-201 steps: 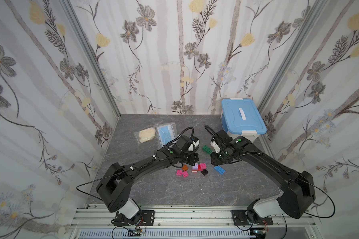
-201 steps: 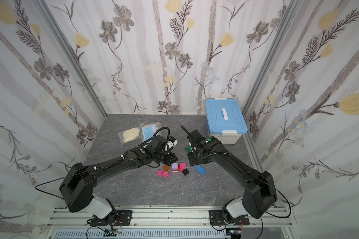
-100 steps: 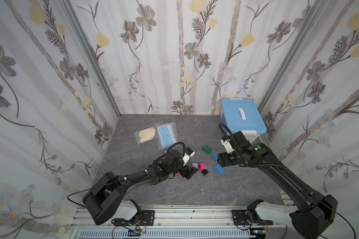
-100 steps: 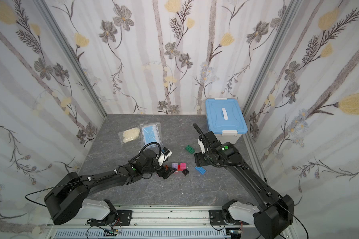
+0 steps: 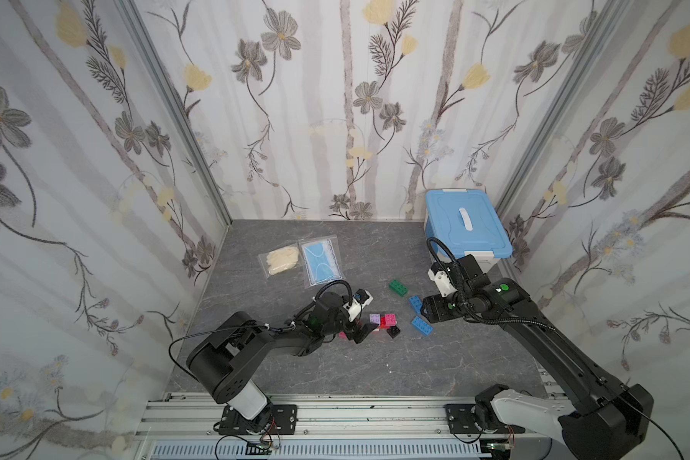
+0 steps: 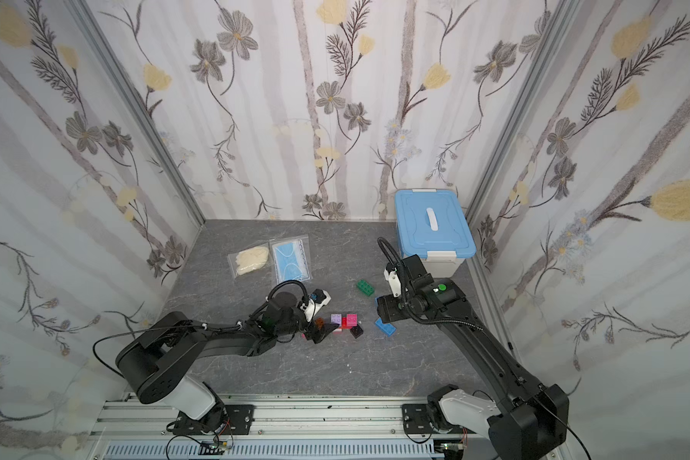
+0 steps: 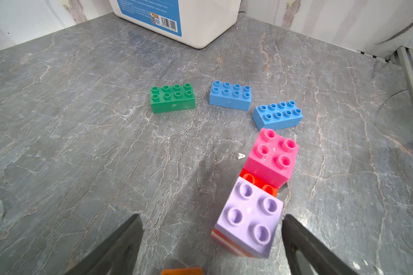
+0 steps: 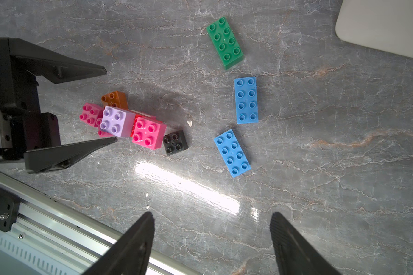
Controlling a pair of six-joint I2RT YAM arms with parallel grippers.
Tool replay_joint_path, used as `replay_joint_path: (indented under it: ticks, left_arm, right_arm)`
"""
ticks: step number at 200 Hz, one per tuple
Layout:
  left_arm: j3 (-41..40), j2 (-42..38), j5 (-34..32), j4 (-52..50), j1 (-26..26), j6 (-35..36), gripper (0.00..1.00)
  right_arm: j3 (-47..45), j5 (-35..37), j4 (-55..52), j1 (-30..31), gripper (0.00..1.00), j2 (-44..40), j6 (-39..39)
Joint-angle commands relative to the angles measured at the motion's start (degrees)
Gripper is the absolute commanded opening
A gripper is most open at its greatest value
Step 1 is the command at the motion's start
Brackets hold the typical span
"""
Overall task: Assemble the letter p with lego
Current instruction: Pick up the lego brick from the center of the board.
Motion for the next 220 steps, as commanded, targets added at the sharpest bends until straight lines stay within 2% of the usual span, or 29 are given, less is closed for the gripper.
replay_joint_path:
  ticks: [1, 69, 90, 118, 163, 220]
  left_arm:
    - [0.95, 1.55, 2.74, 4.58, 0.1, 1.27, 0.93]
    - [1.82, 8.98, 5.57, 9.86, 0.09, -2.07, 0.9]
    - [2.02, 8.97, 5.92, 9.38, 0.1, -2.16, 0.83]
    - [1.96, 9.63, 6.42, 9.19, 0.02, -2.84, 0.66]
    - [1.38, 10.59, 5.94, 9.84, -0.68, -3.41, 0.64]
    - [1.05, 10.6, 4.28, 10.33, -1.54, -3.11, 0.46]
  right_arm:
    - [-0.06, -0.03, 2.38, -0.56, 0.78, 0.04, -1.56]
    - [-0.41, 0.16, 2.28, -1.42, 0.78, 1.62, -1.37]
    - [-0.5, 0.42, 2.28, -1.47, 0.77, 1.88, -1.27]
    - [-0.58, 0.51, 2.25, -1.61, 0.77, 2.04, -1.27]
    - [-1.46, 0.6, 2.31, -1.69, 0.76, 1.63, -1.18]
    - [-1.99, 0.95, 2.29, -1.97, 0.75, 1.47, -0.96]
